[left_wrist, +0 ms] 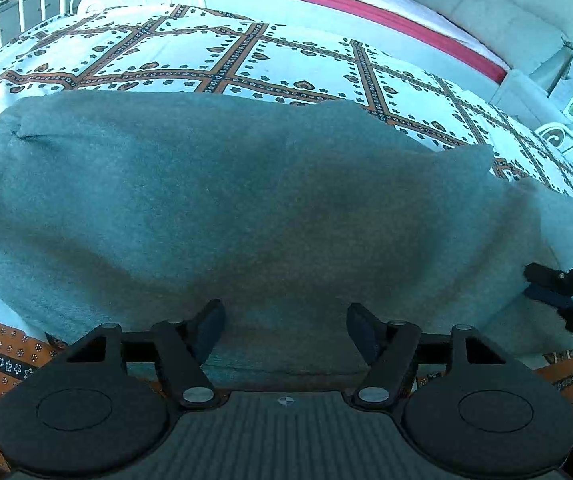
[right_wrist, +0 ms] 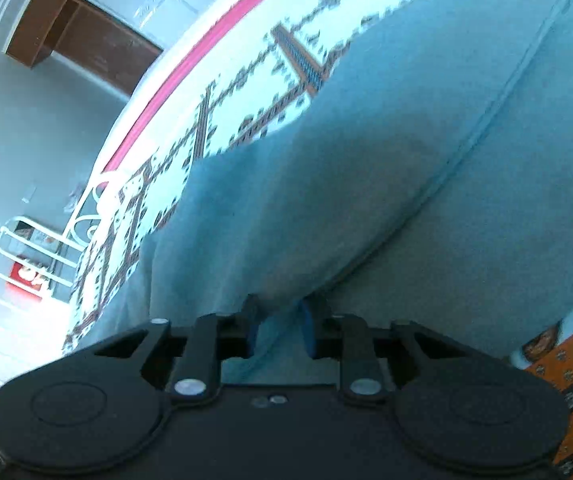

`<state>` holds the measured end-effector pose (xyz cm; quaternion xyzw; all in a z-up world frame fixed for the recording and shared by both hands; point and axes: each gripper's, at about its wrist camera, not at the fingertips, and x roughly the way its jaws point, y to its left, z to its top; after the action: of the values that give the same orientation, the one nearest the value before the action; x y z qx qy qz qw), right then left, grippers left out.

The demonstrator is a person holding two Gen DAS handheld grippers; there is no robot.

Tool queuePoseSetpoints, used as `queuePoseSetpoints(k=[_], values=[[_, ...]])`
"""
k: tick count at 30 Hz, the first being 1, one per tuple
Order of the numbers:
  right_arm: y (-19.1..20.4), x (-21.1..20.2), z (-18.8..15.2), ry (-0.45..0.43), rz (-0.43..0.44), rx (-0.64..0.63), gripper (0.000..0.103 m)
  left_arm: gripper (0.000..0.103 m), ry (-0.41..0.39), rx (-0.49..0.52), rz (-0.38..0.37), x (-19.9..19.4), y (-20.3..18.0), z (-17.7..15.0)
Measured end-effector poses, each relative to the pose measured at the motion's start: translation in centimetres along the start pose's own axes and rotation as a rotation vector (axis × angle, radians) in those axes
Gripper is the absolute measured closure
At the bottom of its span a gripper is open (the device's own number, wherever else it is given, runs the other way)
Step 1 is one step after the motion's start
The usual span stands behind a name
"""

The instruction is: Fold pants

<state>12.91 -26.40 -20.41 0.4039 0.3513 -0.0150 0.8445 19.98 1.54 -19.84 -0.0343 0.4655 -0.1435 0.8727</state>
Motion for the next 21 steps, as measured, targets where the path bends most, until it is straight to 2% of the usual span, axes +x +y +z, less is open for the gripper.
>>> queuePoseSetpoints(k=[1,5,7,8,9,10,11,15,18,21], values=[[0.1,-0.4,-0.1,-0.018,-0.003,-0.011,0.103,0.033,0.0,0.002,-0.001,0.0,-0.1,0.0],[1.2,-1.8,-0.3,-0.087,0.009,-0.12,0.103,0.029,0.0,0.018,0.002,0.1,-0.4,0.0],[1.8,-2.1,-0.4,-0.093,0.019,-0.166,0.103,0.028,0.0,0.026,0.003,0.2,-0.5,-0.1],[1.9,-1.5,-0.2,-0.065,0.021,-0.166,0.103,0.027,0.0,0.029,0.003,0.2,-0.5,-0.1],[1.4,-1.0,-0.1,-0.023,0.025,-0.119,0.099,0.027,-0.001,0.03,0.004,0.1,-0.5,-0.1],[0.3,-0.7,-0.2,0.007,0.036,-0.036,0.085,0.027,-0.002,0.029,0.004,0.1,-0.5,-0.1],[-0.3,-0.6,0.1,0.016,0.046,0.024,0.084,0.027,-0.003,0.029,0.003,0.1,-0.5,-0.1],[-2.2,0.2,-0.2,0.035,0.025,0.114,0.084,0.027,-0.005,0.027,-0.002,0.1,-0.4,-0.2],[-2.4,1.0,0.0,0.016,0.046,0.137,0.09,0.027,-0.005,0.026,-0.002,0.1,-0.4,-0.2],[-2.5,2.0,0.2,0.0,0.079,0.176,0.09,0.026,-0.004,0.026,-0.004,0.2,-0.4,-0.2]])
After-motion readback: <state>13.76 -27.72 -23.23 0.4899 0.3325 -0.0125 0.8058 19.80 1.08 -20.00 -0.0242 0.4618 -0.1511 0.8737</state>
